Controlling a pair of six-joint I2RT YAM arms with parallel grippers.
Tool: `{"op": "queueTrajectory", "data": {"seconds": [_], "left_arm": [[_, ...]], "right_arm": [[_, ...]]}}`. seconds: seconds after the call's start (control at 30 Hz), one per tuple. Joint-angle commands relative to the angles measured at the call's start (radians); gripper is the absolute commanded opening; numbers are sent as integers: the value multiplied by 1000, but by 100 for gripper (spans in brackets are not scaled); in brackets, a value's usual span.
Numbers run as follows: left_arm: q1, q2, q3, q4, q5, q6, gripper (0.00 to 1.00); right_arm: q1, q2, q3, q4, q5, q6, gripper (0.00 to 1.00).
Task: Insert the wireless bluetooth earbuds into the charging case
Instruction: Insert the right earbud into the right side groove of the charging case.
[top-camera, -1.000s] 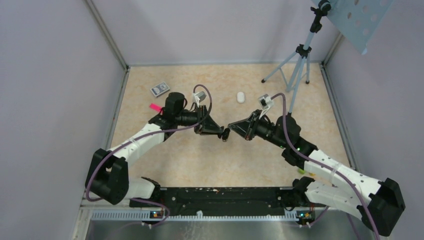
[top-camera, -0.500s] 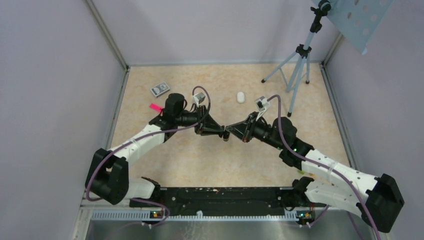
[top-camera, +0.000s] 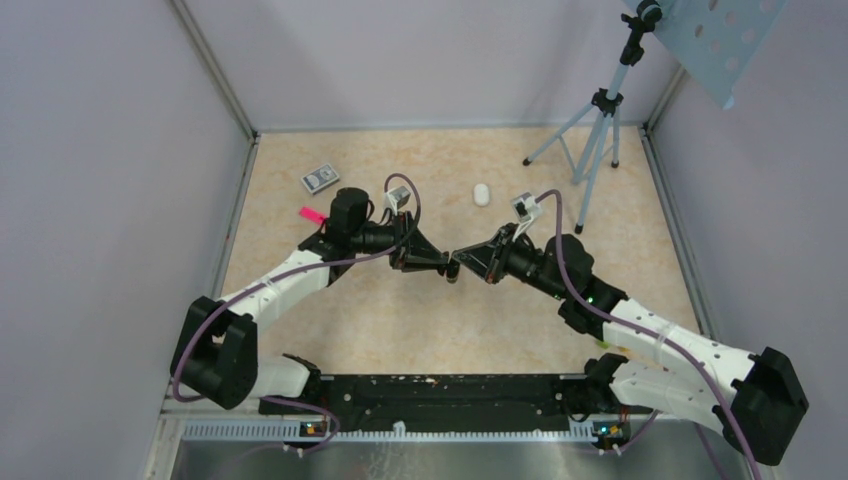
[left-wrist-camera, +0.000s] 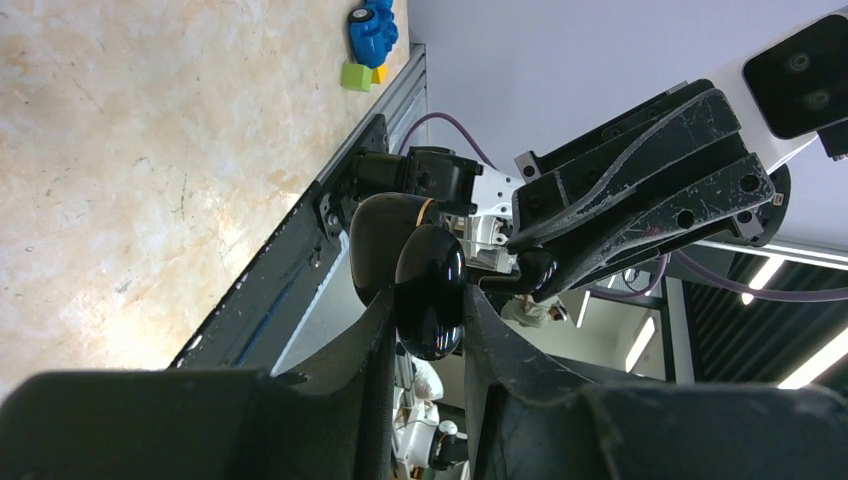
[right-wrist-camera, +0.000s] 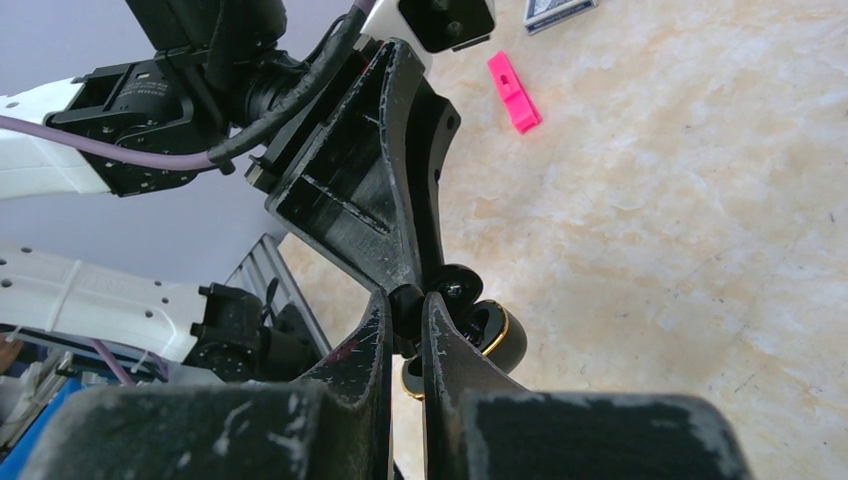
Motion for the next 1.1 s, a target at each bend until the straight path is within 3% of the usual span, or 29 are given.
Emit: {"op": "queueTrajectory", "data": {"seconds": [0.0,0.23,0.47,0.57,0.77,1.07], "left_arm": [[-3,-19,4,58,21,9,0],[-3,-14,-3,47,36,38,0],[-3,-16,-18,59,41,41,0],[-3,-17,-16,53,41,47,0],[-2,-24,-21,55,39,50,0],[-2,-40,-26,60,38,52,0]], "right_arm": [[-19,-9,-8,65,-46,16,0],[-112,16,-45,232,-303,124,0],[-204,89,-98,575,-634,341,0],[-234,132,-121,783,-731,495,0],[-251,312,-115,1410,-869,908,0],[-249,327,-52,1416,-914,921,0]]}}
